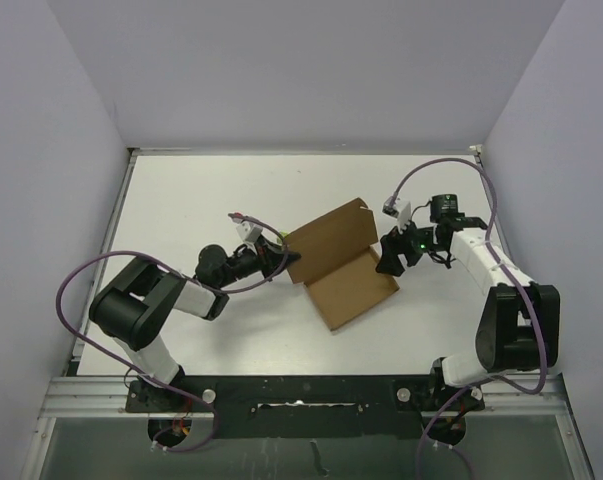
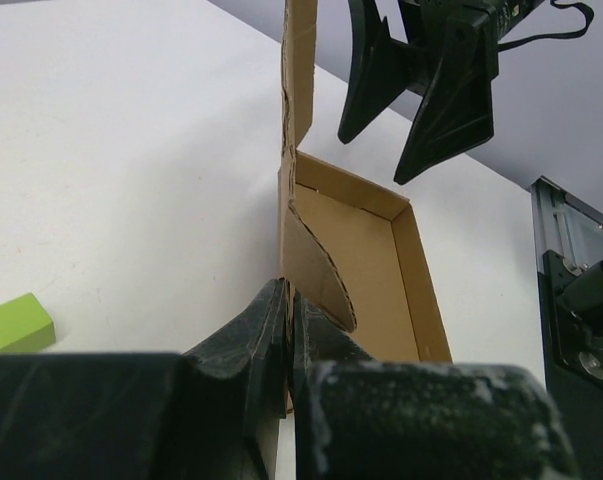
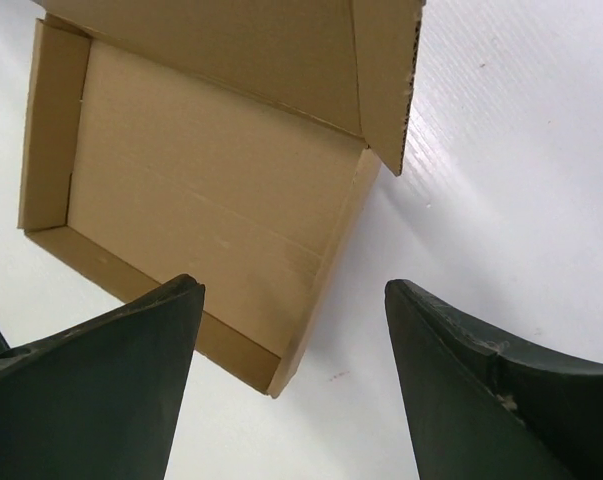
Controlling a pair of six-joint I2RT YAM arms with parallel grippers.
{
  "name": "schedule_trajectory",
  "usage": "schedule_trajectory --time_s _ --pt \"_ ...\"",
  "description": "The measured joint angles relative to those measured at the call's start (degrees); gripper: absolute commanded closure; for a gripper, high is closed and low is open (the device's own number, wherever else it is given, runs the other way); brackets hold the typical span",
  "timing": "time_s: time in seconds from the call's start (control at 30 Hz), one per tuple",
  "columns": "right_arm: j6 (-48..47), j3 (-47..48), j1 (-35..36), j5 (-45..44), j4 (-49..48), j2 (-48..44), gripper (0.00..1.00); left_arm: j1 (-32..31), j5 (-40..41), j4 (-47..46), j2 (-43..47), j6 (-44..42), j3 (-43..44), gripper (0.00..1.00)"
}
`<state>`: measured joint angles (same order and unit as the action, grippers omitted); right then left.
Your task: Fold the paper box
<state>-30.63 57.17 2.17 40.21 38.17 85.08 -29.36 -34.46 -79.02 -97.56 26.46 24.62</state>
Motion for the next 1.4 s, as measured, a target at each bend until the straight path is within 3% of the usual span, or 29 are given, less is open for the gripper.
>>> schedule_trajectory --time_s 0.3,0.47,0.7,0.83,0.93,1.07,1.17,1.27,1.4 --pt "1.27 0.00 -3.87 2.10 -0.09 -5.05 0.21 5.18 -9.20 11.50 -0.02 2.69 11.82 1.00" --pt "4.94 0.02 -9.90 0.74 -1.51 -5.57 0.21 6.71 -15.74 16.57 -0.20 3.37 17.70 1.00" --pt "5.64 0.02 -12.52 3.63 -1.60 -6.45 0.21 6.60 -24.41 22.27 -7.30 5.70 28.09 1.00" --pt "5.64 0.00 -11.15 5.09 -1.90 -9.53 0.21 6.60 -26.80 30.05 -12.61 6.08 35.60 0.92" --pt "5.62 0.00 -10.25 5.68 -2.16 -10.51 0.21 6.60 -27.56 37.70 -16.00 5.57 41.48 0.79" --pt "5.57 0.00 -9.11 5.70 -2.14 -10.29 0.21 6.60 -25.92 48.48 -17.97 2.69 46.84 0.54" --pt "5.53 0.00 -8.44 5.70 -2.14 -10.29 0.21 6.60 -21.09 55.41 -17.86 -1.01 48.92 0.46" --pt "5.42 0.00 -8.07 5.70 -2.12 -10.27 0.21 6.75 -14.14 59.19 -16.52 -4.24 48.11 0.43" --pt "5.40 0.00 -7.74 5.73 -2.12 -10.27 0.21 8.04 -5.46 59.21 -9.05 -7.23 39.10 0.43"
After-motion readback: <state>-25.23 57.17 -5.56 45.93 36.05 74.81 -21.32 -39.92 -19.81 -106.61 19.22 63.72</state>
